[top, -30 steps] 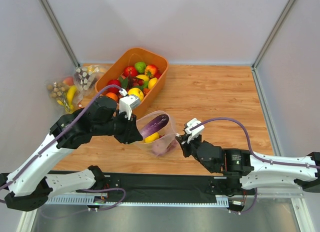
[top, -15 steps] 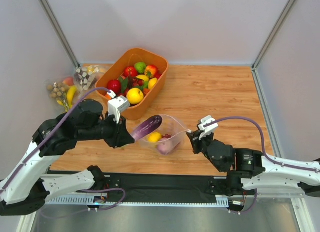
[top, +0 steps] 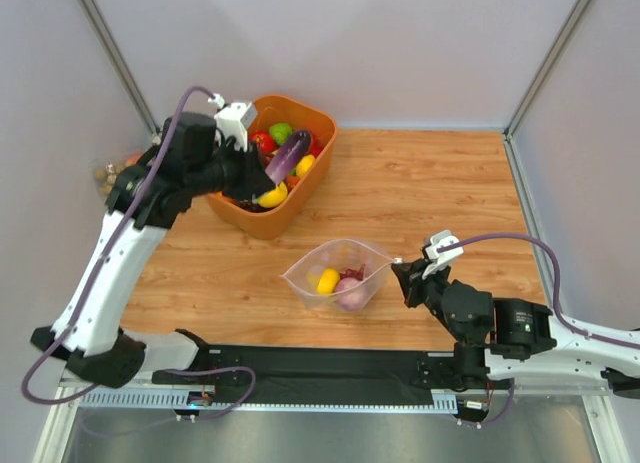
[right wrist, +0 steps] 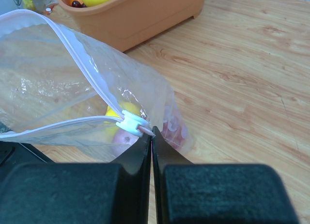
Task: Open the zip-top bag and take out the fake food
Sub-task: Place the fake vegetable in the bin.
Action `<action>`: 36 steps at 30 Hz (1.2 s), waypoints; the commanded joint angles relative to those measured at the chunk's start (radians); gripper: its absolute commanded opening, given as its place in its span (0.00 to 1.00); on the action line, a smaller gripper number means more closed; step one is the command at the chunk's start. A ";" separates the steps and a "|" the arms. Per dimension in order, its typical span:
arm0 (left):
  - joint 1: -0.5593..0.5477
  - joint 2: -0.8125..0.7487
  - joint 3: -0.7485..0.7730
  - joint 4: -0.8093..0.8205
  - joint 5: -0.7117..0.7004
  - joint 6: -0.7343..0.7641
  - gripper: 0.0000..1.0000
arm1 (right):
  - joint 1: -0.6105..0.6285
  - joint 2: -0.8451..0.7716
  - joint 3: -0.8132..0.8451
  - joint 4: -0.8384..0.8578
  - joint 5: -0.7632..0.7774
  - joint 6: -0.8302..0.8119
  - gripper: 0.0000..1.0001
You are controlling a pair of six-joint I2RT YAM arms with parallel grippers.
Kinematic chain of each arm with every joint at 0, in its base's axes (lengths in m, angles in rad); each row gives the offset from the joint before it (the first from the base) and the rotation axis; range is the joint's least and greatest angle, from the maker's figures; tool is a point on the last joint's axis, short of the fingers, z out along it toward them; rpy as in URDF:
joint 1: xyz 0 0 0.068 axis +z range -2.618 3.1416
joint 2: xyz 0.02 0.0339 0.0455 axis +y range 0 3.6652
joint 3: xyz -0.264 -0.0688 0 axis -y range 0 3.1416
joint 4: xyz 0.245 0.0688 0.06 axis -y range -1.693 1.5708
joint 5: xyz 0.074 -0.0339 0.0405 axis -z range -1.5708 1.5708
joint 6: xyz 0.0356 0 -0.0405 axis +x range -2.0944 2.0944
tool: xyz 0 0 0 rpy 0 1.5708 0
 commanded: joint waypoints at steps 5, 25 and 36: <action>0.151 0.393 0.275 0.112 -0.228 0.090 0.00 | -0.003 0.057 0.001 0.028 -0.081 0.023 0.00; 0.260 0.698 0.480 0.125 -0.103 0.124 0.99 | -0.003 0.138 0.001 0.089 -0.177 0.028 0.00; 0.060 0.135 -0.054 0.249 -0.006 0.152 0.99 | -0.002 0.149 0.011 0.062 -0.129 0.059 0.00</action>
